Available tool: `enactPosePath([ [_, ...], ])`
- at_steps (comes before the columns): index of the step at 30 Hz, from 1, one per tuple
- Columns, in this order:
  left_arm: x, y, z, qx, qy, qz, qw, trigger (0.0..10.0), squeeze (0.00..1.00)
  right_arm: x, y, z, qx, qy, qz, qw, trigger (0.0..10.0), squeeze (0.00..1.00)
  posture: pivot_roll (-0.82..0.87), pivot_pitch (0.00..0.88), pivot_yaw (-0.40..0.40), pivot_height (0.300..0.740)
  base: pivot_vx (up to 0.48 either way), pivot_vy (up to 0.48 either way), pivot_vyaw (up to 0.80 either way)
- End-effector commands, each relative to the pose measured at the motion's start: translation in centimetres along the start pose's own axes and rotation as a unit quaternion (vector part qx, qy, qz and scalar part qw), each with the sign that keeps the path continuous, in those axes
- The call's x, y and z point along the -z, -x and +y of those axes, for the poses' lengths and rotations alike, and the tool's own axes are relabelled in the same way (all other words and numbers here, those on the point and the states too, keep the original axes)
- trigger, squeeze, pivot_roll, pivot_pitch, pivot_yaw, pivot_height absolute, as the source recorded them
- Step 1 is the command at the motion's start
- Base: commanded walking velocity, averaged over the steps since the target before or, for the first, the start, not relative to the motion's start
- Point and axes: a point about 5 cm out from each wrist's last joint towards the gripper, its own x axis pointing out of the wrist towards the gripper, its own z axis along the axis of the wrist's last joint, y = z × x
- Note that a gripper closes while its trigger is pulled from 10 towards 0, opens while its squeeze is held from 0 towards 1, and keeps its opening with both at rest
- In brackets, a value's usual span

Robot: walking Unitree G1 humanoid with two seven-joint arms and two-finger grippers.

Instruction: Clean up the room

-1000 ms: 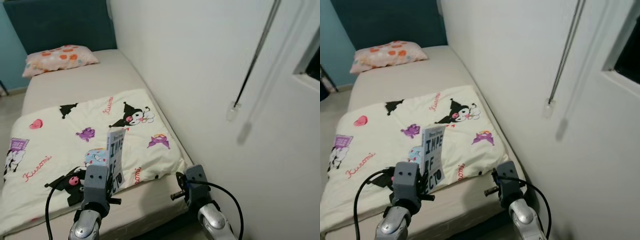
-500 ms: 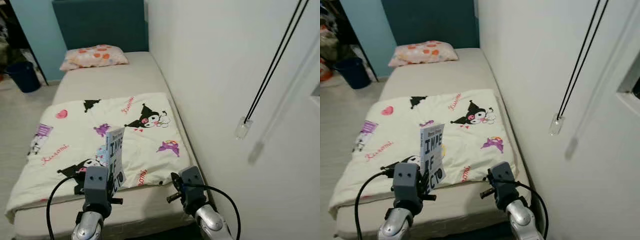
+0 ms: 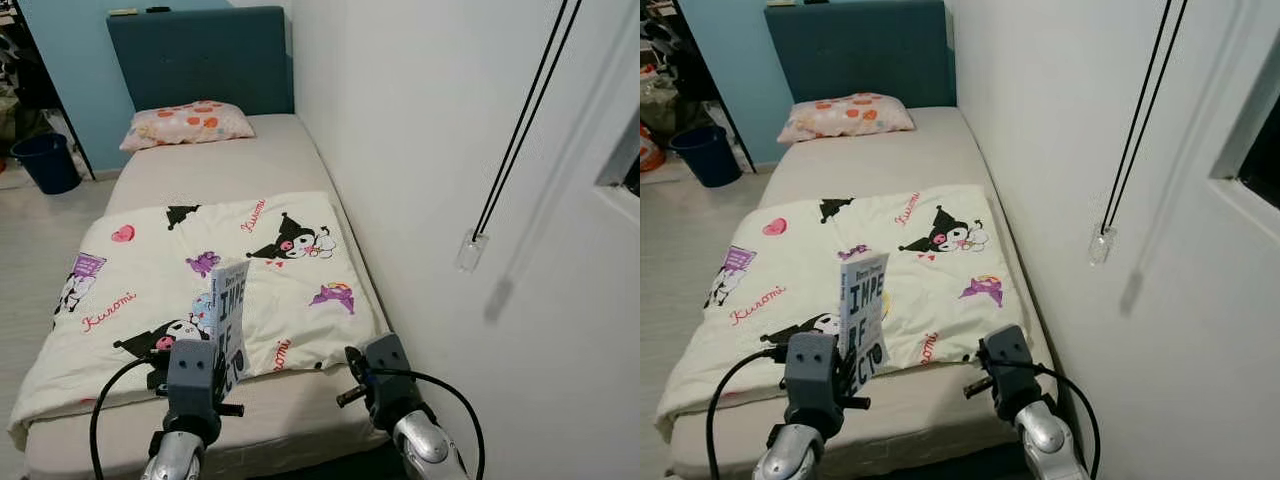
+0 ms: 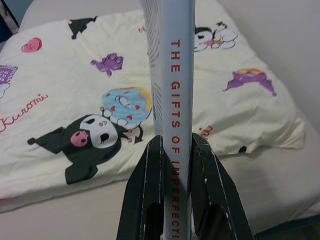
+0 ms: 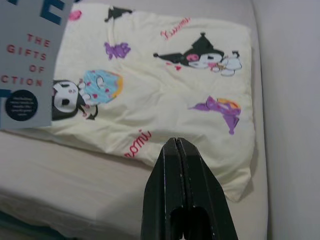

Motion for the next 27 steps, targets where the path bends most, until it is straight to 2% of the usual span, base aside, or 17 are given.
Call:
enactPosePath([
  [1, 0.23, 0.25, 0.30, -0.004, -0.010, -0.001, 1.000, 10.0, 0.00, 0.55, 0.24, 0.06, 0.004, -0.006, 0.011, 1.000, 10.0, 0.00, -0.03, 0.141, 0.001, 0.740, 0.000, 0.000, 0.00],
  [4, -0.04, 0.18, 0.25, 0.003, -0.019, -0.007, 1.000, 10.0, 0.00, 0.70, 0.26, -0.63, 0.028, -0.009, 0.015, 0.999, 10.0, 0.00, -0.03, 0.143, 0.001, 0.740, 0.000, 0.000, 0.00],
  [14, -0.17, 0.09, 0.26, 0.003, -0.009, -0.005, 1.000, 10.0, 0.00, 0.63, 0.25, -0.79, 0.036, -0.014, 0.012, 0.999, 10.0, 0.00, -0.03, 0.146, 0.007, 0.740, 0.000, 0.000, 0.00],
  [27, -0.24, 0.41, -0.05, 0.008, -0.003, -0.007, 1.000, 10.0, 0.00, 0.69, 0.23, -0.64, 0.034, -0.015, 0.010, 0.999, 10.0, 0.00, -0.02, 0.149, 0.004, 0.740, 0.000, 0.373, 0.00],
])
